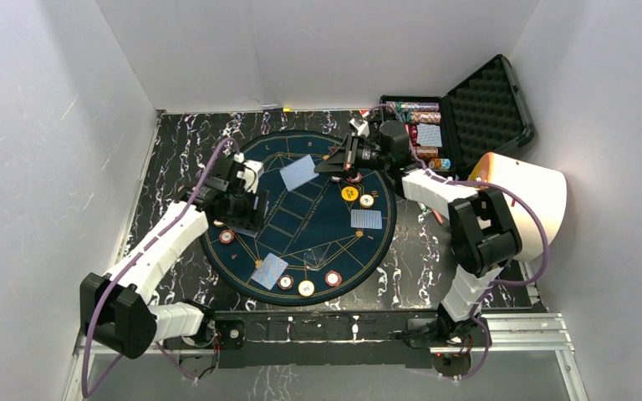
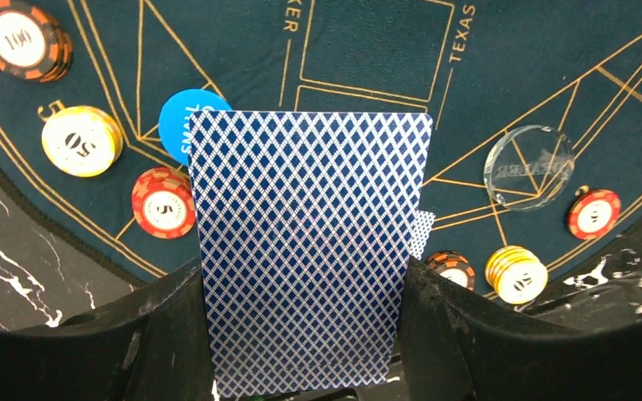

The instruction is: Distribute texas hold em gaming equipment

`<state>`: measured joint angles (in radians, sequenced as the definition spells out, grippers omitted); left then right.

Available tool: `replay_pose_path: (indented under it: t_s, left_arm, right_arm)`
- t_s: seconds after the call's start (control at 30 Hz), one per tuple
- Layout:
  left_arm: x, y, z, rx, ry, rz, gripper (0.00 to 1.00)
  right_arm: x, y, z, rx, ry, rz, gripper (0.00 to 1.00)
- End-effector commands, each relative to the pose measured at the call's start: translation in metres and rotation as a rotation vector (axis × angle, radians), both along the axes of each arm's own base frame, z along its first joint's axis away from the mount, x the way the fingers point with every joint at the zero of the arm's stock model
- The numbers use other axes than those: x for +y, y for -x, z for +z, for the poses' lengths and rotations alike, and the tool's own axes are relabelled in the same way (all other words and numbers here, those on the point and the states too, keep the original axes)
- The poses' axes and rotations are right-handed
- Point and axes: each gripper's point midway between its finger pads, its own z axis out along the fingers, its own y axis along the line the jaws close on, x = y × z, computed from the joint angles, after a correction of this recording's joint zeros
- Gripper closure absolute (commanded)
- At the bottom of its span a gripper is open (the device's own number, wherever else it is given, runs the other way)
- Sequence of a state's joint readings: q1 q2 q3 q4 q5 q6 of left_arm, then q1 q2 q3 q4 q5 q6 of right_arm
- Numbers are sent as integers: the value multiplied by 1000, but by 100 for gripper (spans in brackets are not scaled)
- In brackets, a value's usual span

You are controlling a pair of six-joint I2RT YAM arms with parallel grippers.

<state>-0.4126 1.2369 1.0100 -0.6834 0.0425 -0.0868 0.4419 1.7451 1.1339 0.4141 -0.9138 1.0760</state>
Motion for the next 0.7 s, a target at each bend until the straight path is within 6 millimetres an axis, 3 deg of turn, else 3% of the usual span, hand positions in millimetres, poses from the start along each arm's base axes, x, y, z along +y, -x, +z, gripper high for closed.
replay_pose_path:
  t_s: [0.0,0.07,0.23,0.37,0.67]
  left_arm:
    - [23,-16,38,-51,14,159,100]
    - [28,-22,46,-56,23,190,100]
    - [41,-32,58,-54,1,227,100]
    - [54,-38,67,-64,-32,245,100]
    - [60,-39,80,-86,-22,249,100]
  right_arm:
    - [29,-55,-1,-42,-116,-263,100]
    - [49,-70,0,-63,-153,-339,100]
    - [110,-81,-5,-102,-197,-437,100]
    - [160,-91,-34,-100,-168,-474,100]
    - [217,-102,-78,-60,-120,-520,100]
